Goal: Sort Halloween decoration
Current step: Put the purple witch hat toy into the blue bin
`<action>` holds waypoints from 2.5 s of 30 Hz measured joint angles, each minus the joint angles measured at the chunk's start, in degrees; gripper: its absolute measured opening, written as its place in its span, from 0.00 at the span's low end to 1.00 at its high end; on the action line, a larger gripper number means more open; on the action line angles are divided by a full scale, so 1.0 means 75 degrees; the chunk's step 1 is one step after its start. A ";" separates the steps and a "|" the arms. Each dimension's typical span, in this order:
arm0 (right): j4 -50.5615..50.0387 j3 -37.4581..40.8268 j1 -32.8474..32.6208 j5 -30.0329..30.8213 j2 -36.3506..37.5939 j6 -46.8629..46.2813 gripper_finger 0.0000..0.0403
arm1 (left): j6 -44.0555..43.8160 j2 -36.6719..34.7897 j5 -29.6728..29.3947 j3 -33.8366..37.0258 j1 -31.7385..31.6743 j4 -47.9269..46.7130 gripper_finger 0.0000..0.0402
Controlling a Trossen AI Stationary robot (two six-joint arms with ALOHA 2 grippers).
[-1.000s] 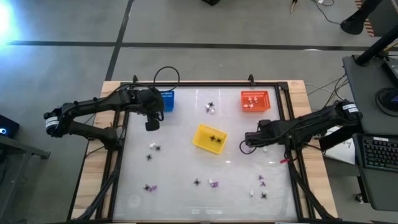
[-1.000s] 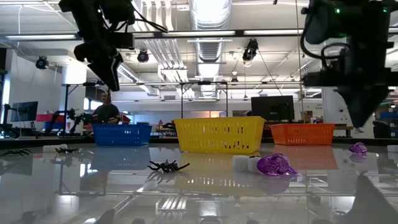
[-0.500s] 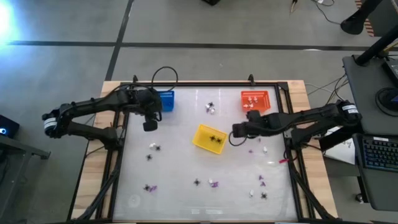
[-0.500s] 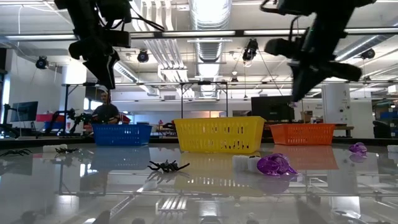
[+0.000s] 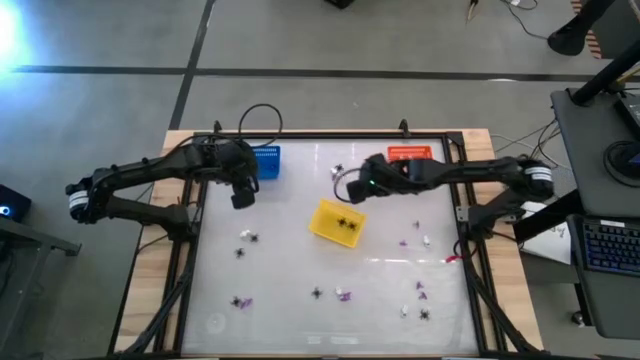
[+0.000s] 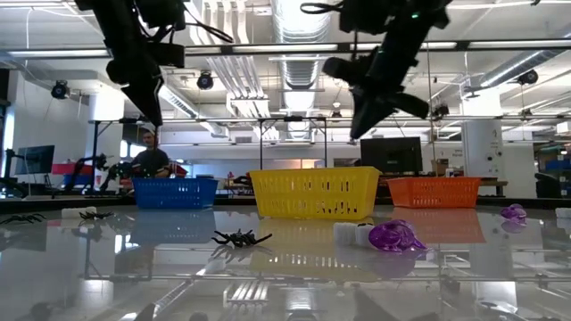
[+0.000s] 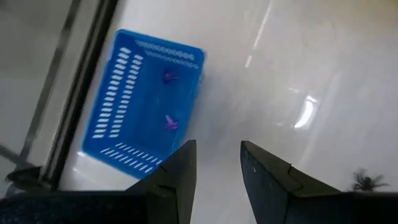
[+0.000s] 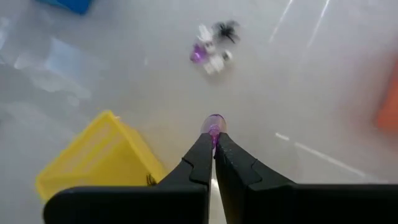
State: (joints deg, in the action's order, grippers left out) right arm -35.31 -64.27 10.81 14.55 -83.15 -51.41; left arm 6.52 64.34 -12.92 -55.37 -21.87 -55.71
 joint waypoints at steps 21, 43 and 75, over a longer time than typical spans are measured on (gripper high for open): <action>0.0683 -0.3481 0.1167 -0.1941 -0.3323 0.2897 0.02 | -0.0823 -0.0941 -0.0489 0.0000 -0.0044 -0.0775 0.27; 0.0766 -0.7257 0.1275 -0.3247 -0.6086 0.3793 0.02 | -0.1090 -0.1325 -0.0811 0.0000 -0.0064 -0.0830 0.27; 0.0934 -0.9282 0.1553 -0.3766 -0.7718 0.3596 0.08 | -0.1200 -0.1317 -0.0811 0.0000 -0.0064 -0.0957 0.27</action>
State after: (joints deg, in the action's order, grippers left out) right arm -28.30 -133.88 22.46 -13.69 -141.03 -24.45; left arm -2.48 54.46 -19.00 -55.37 -22.35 -62.89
